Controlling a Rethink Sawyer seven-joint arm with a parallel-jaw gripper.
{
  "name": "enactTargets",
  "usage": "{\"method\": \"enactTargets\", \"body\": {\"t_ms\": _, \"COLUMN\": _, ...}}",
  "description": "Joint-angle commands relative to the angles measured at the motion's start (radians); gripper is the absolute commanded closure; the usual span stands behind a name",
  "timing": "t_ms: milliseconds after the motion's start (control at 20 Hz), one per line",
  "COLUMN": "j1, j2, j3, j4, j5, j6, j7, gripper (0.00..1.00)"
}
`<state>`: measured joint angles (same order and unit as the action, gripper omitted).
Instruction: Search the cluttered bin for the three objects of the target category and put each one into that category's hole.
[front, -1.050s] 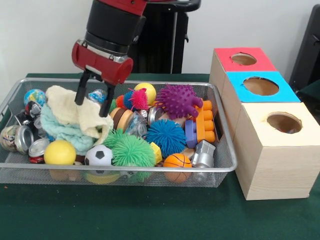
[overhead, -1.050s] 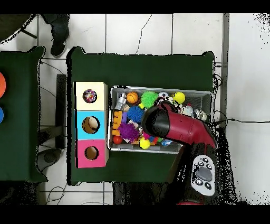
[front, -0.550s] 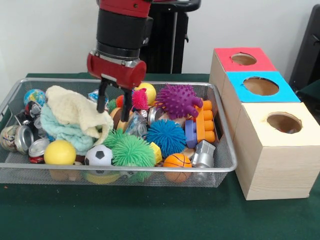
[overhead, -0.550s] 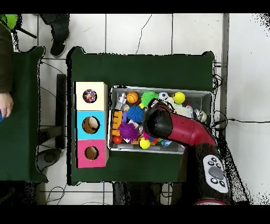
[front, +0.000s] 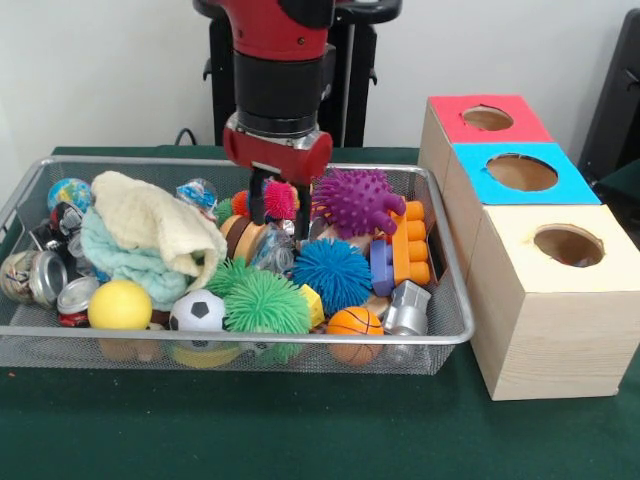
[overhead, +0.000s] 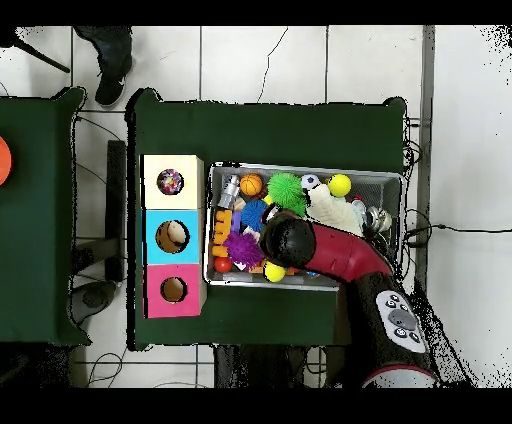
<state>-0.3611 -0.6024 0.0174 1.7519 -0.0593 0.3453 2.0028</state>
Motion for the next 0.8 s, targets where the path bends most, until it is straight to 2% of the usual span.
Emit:
{"method": "enactTargets", "body": {"t_ms": 50, "j1": 0.032, "j2": 0.029, "j3": 0.049, "j4": 0.058, "j5": 0.035, "j6": 0.254, "j7": 0.079, "gripper": 0.0}}
{"method": "enactTargets", "body": {"t_ms": 250, "j1": 0.054, "j2": 0.033, "j3": 0.011, "j4": 0.051, "j5": 0.018, "j6": 0.309, "j7": 0.096, "gripper": 0.0}}
{"method": "enactTargets", "body": {"t_ms": 400, "j1": 0.06, "j2": 0.076, "j3": 0.001, "j4": 0.033, "j5": 0.002, "j6": 0.279, "j7": 0.107, "gripper": 0.0}}
{"method": "enactTargets", "body": {"t_ms": 650, "j1": 0.042, "j2": 0.2, "j3": 0.016, "j4": -0.011, "j5": -0.022, "j6": 0.097, "j7": 0.108, "gripper": 0.0}}
{"method": "enactTargets", "body": {"t_ms": 800, "j1": 0.047, "j2": 0.242, "j3": 0.014, "j4": -0.025, "j5": -0.032, "j6": 0.02, "j7": 0.113, "gripper": 0.0}}
